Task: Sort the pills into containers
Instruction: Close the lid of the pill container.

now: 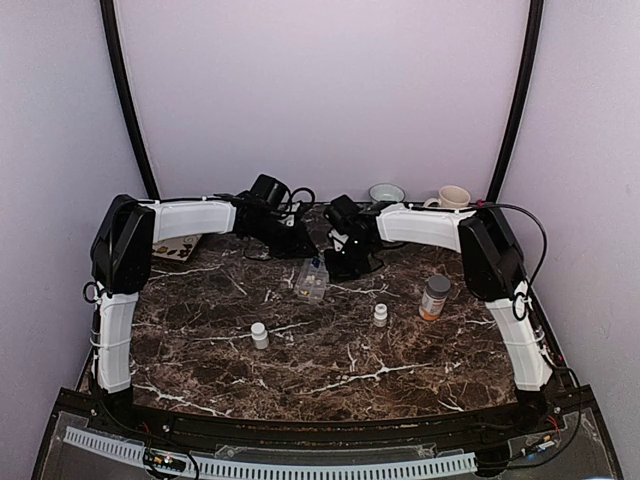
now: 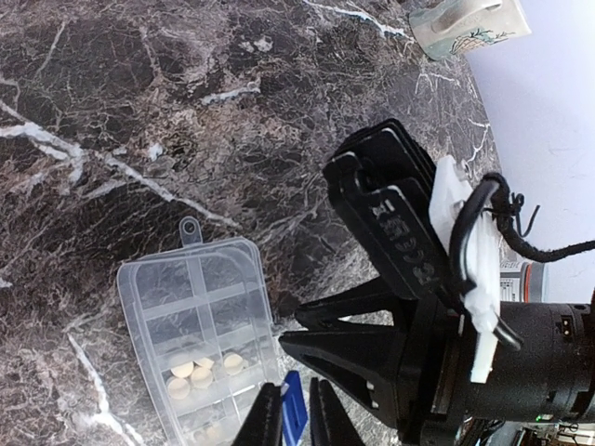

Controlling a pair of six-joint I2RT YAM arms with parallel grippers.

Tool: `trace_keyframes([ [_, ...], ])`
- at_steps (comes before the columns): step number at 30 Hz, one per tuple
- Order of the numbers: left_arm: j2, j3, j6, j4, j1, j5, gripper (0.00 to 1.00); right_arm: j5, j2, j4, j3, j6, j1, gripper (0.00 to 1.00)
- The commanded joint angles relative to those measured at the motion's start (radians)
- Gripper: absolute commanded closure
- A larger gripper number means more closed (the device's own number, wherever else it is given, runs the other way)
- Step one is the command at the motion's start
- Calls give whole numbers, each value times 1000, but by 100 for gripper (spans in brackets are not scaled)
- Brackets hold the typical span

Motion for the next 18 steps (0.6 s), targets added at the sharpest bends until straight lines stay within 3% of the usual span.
trace_keyframes([
  [1, -2, -3, -6, -14, -9, 3, 86, 23, -46, 26, -55, 12, -12, 80],
  [12, 7, -11, -12, -11, -15, 2, 86, 41, -96, 45, -92, 18, -24, 76],
  [18, 17, -16, -22, -9, -22, 6, 86, 8, -123, 80, -115, 35, -32, 69],
])
